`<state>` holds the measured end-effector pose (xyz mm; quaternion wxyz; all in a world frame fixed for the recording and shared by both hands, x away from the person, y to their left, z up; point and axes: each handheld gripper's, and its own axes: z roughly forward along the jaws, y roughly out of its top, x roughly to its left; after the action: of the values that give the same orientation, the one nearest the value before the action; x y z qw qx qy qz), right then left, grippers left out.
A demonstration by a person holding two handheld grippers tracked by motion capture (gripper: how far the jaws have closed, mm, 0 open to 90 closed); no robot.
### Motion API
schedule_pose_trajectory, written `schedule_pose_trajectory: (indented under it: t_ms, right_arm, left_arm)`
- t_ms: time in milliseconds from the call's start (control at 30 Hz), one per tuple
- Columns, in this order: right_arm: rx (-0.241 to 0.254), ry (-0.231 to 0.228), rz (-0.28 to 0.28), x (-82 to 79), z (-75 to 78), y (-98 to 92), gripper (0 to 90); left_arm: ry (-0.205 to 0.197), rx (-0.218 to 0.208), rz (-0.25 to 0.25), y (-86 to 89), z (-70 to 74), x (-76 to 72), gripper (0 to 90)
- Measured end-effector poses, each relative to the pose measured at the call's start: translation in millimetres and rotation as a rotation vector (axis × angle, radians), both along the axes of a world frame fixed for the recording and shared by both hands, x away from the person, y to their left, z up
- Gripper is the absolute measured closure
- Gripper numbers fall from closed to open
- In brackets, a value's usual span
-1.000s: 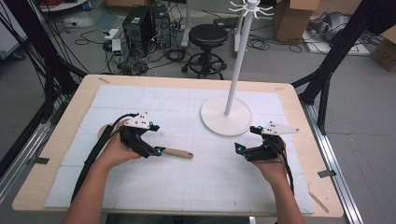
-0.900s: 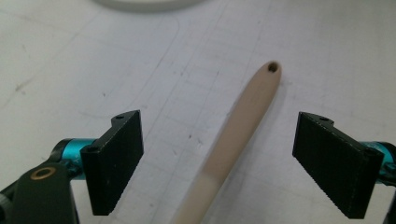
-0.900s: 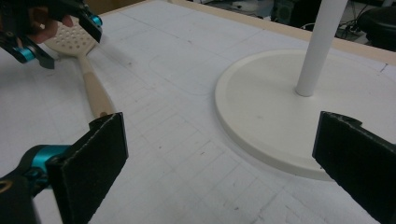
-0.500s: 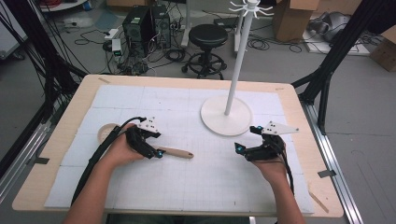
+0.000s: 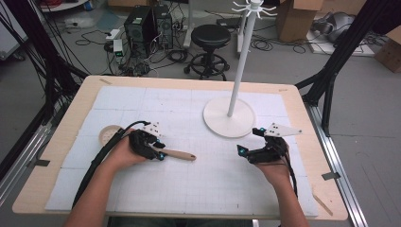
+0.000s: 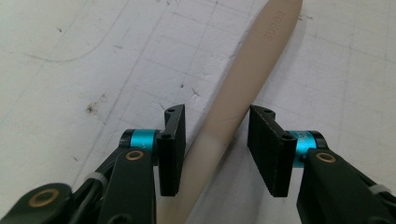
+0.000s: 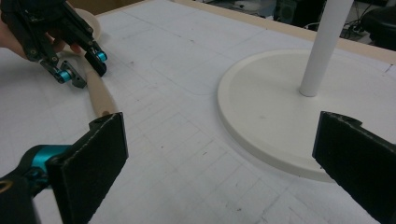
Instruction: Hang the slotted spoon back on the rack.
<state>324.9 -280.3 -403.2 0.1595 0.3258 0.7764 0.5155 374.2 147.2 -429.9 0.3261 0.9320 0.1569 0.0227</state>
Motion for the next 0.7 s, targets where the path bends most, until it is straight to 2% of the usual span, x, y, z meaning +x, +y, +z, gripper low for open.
schedule_pose_trajectory:
  t_ms: [100, 133, 233, 433, 500, 600, 700]
  right_arm:
    - [-0.002, -0.001, 0.002, -0.5, 0.2, 0.5, 2.0]
    - [-0.002, -0.001, 0.002, -0.5, 0.3, 0.4, 2.0]
    - [-0.001, 0.0, -0.001, -0.6, 0.3, 0.2, 2.0]
    - [0.004, -0.001, 0.0, -0.8, 0.7, -0.7, 2.0]
    - [0.004, -0.003, 0.0, -0.8, 0.9, -0.8, 2.0]
    - [0.008, -0.005, -0.003, -1.2, 1.4, -1.8, 2.0]
    - [0.008, -0.008, -0.007, -1.0, 1.5, -2.4, 2.0]
  left_arm:
    - [0.0, 0.019, -0.004, -3.4, 0.8, -1.0, 55.8]
    - [-0.012, 0.038, -0.011, -5.4, 1.8, -1.4, 55.8]
    - [-0.015, 0.079, -0.019, -10.0, 4.3, -1.3, 56.2]
    - [-0.021, 0.08, -0.02, -10.6, 4.2, -1.5, 57.9]
    - [-0.023, 0.093, -0.015, -12.2, 5.2, -2.8, 58.2]
    - [-0.034, 0.118, -0.029, -14.6, 7.2, -4.8, 61.8]
    - [-0.03, 0.121, -0.032, -15.0, 7.8, -5.8, 66.8]
